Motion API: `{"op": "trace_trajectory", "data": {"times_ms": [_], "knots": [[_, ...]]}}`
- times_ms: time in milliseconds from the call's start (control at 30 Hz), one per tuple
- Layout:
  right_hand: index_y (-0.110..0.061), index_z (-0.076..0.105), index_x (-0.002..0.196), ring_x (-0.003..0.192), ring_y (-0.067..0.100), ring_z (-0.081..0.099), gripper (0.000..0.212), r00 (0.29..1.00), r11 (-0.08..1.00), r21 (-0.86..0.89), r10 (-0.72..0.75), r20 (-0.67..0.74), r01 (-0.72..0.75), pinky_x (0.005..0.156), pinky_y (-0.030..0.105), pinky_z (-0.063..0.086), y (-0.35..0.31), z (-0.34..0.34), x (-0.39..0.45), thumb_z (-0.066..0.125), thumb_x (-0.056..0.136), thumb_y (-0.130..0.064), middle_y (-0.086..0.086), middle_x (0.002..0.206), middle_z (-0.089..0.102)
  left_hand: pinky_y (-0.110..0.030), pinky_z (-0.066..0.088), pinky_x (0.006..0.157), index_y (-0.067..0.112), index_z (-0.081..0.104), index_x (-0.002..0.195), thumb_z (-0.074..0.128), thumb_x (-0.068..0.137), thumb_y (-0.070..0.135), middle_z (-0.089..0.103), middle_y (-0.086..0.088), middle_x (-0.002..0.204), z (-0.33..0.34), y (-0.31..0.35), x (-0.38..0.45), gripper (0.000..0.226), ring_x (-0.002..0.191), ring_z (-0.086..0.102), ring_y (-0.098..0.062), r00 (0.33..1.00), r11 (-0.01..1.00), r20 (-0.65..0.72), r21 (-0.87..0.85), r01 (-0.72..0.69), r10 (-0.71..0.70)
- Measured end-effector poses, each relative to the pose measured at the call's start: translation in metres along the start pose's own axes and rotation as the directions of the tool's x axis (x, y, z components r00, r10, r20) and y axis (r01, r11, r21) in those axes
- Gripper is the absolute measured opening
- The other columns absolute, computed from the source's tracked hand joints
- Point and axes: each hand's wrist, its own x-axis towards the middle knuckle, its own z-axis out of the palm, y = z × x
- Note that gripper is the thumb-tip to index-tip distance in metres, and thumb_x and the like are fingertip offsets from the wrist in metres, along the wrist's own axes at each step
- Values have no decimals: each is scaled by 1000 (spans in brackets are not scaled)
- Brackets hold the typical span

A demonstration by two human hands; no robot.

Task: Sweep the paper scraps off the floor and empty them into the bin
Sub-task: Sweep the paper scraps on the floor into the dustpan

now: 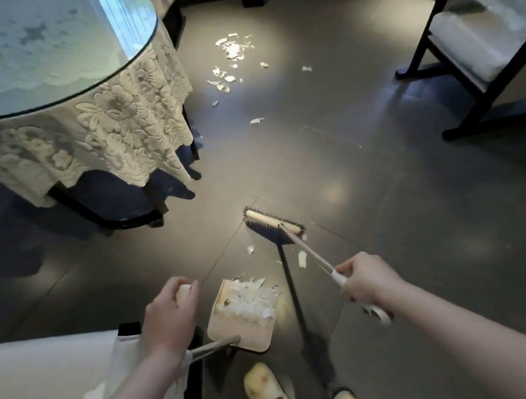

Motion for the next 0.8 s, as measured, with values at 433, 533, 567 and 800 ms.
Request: {"op": "trace_trajectory", "data": {"times_ms": [433, 533, 567, 800], "knots": [[-28, 69, 117, 70, 16, 67, 35, 987, 988, -154, 29, 156, -4, 53, 22, 51, -22, 47, -8, 58, 84, -21, -3, 94, 69, -38, 53, 60, 31, 61, 81, 61, 94, 38, 64, 4, 66, -7, -16, 23, 15, 67, 62, -21, 994, 997, 96, 50, -51, 46], [-33, 64, 123, 54, 13, 59, 54, 988, 998, -44, 48, 147, -42, 40, 20, 45, -10, 21, -28, 64, 77, -5, -8, 85, 61, -38, 52, 62, 30, 63, 84, 62, 93, 39, 65, 2, 67, -6, -10, 30, 13, 67, 62, -23, 989, 995, 138, 67, -69, 60], [-35, 64, 123, 51, 14, 60, 57, 989, 998, -13, 64, 134, -63, 40, 20, 46, -5, 15, -33, 65, 75, -4, -7, 85, 62, -39, 52, 62, 29, 64, 85, 62, 93, 39, 65, 2, 67, -5, -7, 32, 12, 67, 62, -22, 984, 994, 160, 72, -86, 74], [-31, 69, 116, 55, 18, 63, 52, 996, 994, 62, 91, -18, -90, 55, 28, 56, -8, 3, -13, 64, 71, -7, -1, 86, 70, -36, 51, 63, 35, 62, 84, 55, 85, 58, 66, 5, 69, 3, 21, 50, 24, 67, 62, -17, 947, 976, 287, 118, -183, 143]]}}
